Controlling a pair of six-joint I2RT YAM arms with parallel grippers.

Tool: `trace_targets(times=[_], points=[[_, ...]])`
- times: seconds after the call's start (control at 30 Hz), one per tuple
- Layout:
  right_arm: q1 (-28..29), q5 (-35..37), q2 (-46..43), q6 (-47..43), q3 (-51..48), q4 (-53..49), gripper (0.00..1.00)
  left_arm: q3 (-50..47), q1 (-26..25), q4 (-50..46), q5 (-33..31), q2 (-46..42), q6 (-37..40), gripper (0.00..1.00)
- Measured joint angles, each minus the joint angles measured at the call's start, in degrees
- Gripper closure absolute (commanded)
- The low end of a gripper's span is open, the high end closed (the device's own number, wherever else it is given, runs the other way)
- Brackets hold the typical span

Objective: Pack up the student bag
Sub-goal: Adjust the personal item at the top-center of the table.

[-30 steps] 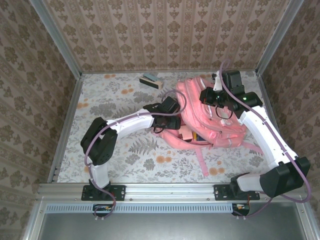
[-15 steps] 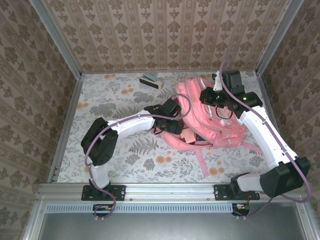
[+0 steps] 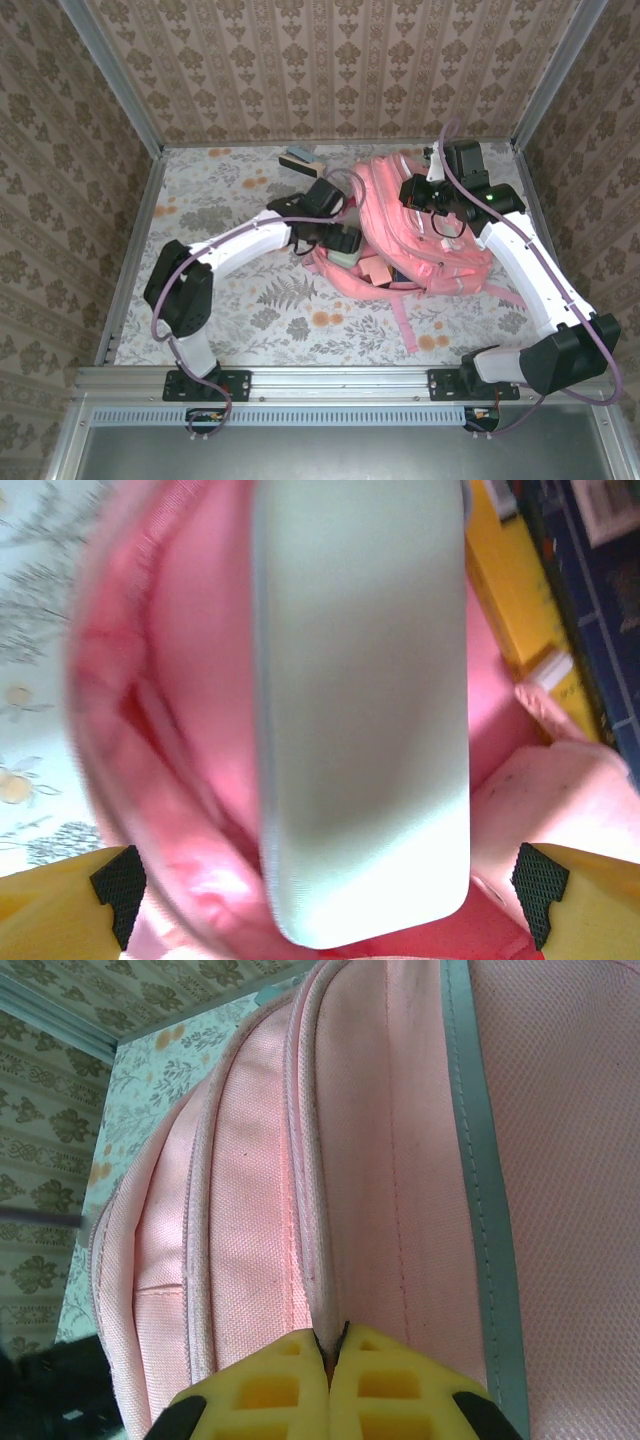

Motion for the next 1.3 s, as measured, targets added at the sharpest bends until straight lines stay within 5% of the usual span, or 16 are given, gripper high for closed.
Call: trace_targets(times=[0.27, 0.67, 1.1, 1.3], points=[[0.3, -2.3, 1.2, 0.7, 0.0, 1.5, 1.0, 4.8, 7.9, 5.5, -2.2, 1.3, -3.6, 0.01], [3.5, -3.3, 1.7, 1.8, 0.0, 2.3, 1.0, 26.2, 15.0, 13.4, -6.8, 23.6, -14.3, 0.03], [3.9, -3.5, 2.0, 1.9, -0.3, 3.0, 1.0, 39.9, 19.3, 26.6, -0.8, 41.3, -22.3, 0.06], [4.2, -3.4, 2.0, 1.9, -0.9, 3.5, 0.99, 51.1, 21.0, 20.3, 0.0, 47.2, -26.9, 0.08]])
